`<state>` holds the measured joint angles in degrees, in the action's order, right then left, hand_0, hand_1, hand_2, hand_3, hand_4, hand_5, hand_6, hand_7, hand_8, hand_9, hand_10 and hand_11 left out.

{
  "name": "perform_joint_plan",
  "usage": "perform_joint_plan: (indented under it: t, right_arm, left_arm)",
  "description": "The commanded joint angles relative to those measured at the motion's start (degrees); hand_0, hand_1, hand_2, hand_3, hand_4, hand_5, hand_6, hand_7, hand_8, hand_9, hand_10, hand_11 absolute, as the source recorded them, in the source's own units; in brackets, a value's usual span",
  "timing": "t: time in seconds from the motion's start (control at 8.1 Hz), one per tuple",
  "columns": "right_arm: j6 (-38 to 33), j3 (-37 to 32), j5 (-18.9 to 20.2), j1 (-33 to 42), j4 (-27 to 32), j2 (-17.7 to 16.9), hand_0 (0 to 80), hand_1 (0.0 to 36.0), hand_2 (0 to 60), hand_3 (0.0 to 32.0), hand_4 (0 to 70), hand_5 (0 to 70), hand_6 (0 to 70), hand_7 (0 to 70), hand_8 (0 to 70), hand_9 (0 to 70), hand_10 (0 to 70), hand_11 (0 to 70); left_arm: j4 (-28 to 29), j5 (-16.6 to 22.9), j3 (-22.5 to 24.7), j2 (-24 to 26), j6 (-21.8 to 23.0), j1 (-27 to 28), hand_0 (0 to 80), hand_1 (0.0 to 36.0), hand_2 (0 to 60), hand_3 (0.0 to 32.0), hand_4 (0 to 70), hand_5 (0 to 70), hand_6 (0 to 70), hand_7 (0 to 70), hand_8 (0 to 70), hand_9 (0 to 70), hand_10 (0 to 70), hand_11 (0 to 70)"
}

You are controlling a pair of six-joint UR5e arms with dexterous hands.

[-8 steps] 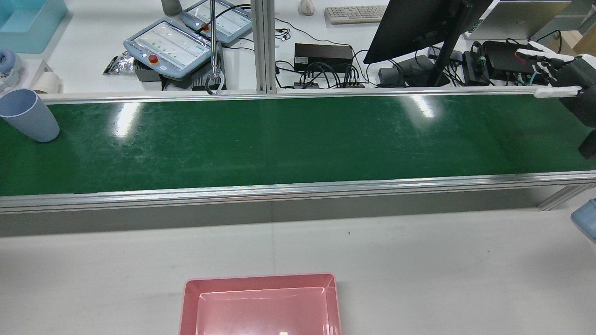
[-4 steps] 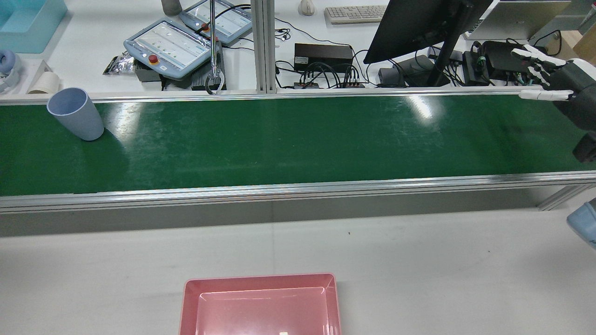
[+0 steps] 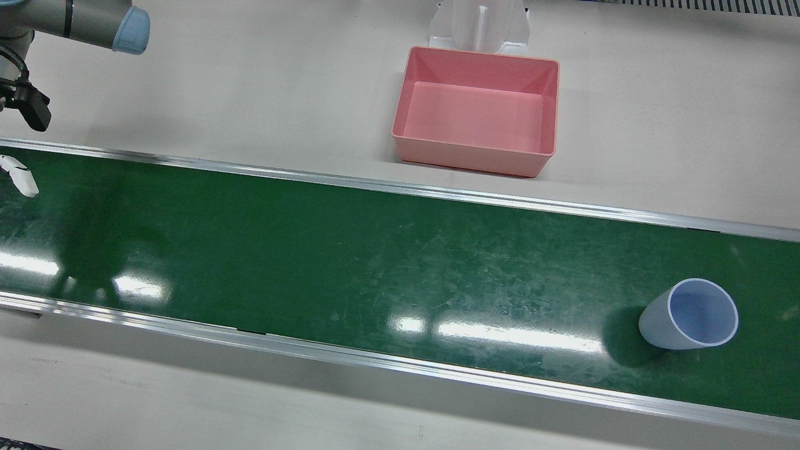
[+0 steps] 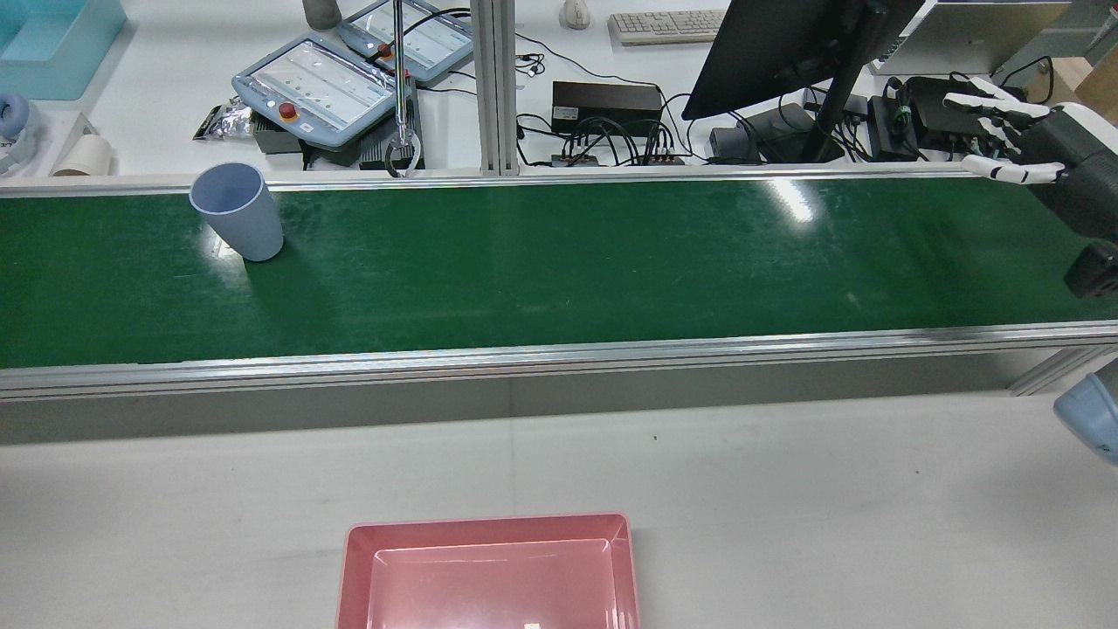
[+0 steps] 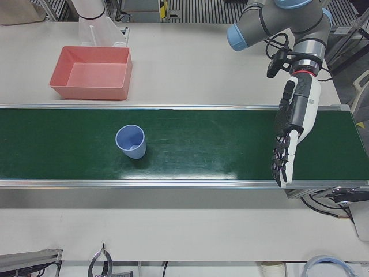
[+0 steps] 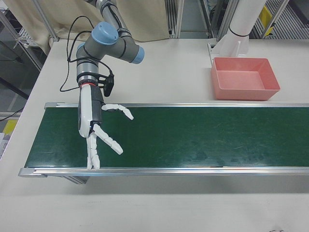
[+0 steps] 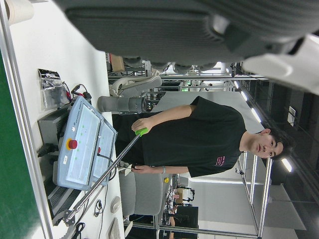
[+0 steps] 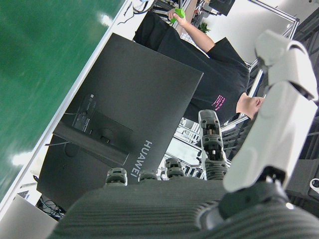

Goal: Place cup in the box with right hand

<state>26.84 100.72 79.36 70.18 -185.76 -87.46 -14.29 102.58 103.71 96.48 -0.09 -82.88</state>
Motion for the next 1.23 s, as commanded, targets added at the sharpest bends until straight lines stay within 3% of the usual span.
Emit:
perform_joint_plan:
  t: [0.0,0.12,0.25,0.37,0.62,0.86,0.99,1.11]
  right_arm:
    - [0.05,0.0,0.01,-0.22,0.05,0.44,46.9,12.3,14.6,0.0,16.4,3.8,3.2,11.2,0.0,1.0,2.6,5.2]
    - [-0.03,0.0,-0.08,-0.05,0.05,0.44,46.9,12.3,14.6,0.0,16.4,3.8,3.2,11.2,0.0,1.0,2.6,5.2]
    - [-0.29,0.0,-0.17,-0.13,0.13,0.53,46.2,8.6,7.1,3.2,10.3,3.4,2.5,10.8,0.0,2.6,1.6,3.7]
    - [-0.38,0.0,-0.25,-0.13,0.13,0.53,42.9,6.2,6.2,0.0,11.9,2.5,2.8,11.3,0.0,3.2,1.9,3.8]
    - [-0.39,0.0,-0.25,-0.31,0.22,0.53,39.7,5.9,9.1,0.0,11.8,2.1,2.7,11.3,0.0,3.3,1.7,3.4]
    - [-0.3,0.0,-0.17,-0.83,0.13,0.53,41.8,5.6,6.7,0.0,13.0,2.3,2.7,11.2,0.0,3.0,1.5,3.2]
    - [-0.21,0.0,-0.17,-1.1,0.13,0.53,40.5,7.0,11.9,0.2,12.0,2.3,2.6,11.7,0.0,3.1,1.6,3.3]
    - [-0.04,0.0,-0.17,-1.71,0.13,0.53,43.6,7.1,8.9,0.8,13.2,2.6,2.7,11.9,0.0,3.0,1.7,3.5]
  left_arm:
    - [0.05,-0.01,0.0,-0.06,0.0,0.0,0.0,0.0,0.0,0.0,0.0,0.0,0.0,0.0,0.0,0.0,0.0,0.0]
    - [0.05,-0.01,0.0,-0.06,0.0,0.0,0.0,0.0,0.0,0.0,0.0,0.0,0.0,0.0,0.0,0.0,0.0,0.0]
    - [0.05,-0.01,0.0,0.03,0.0,0.0,0.0,0.0,0.0,0.0,0.0,0.0,0.0,0.0,0.0,0.0,0.0,0.0]
    - [0.05,-0.01,0.0,0.03,0.0,0.0,0.0,0.0,0.0,0.0,0.0,0.0,0.0,0.0,0.0,0.0,0.0,0.0]
    - [0.05,-0.01,0.0,0.03,0.0,0.0,0.0,0.0,0.0,0.0,0.0,0.0,0.0,0.0,0.0,0.0,0.0,0.0]
    - [0.05,-0.01,0.0,0.03,0.0,0.0,0.0,0.0,0.0,0.0,0.0,0.0,0.0,0.0,0.0,0.0,0.0,0.0]
    - [0.05,-0.01,0.0,0.03,0.0,0.0,0.0,0.0,0.0,0.0,0.0,0.0,0.0,0.0,0.0,0.0,0.0,0.0]
    - [0.05,-0.01,0.0,0.03,0.0,0.0,0.0,0.0,0.0,0.0,0.0,0.0,0.0,0.0,0.0,0.0,0.0,0.0]
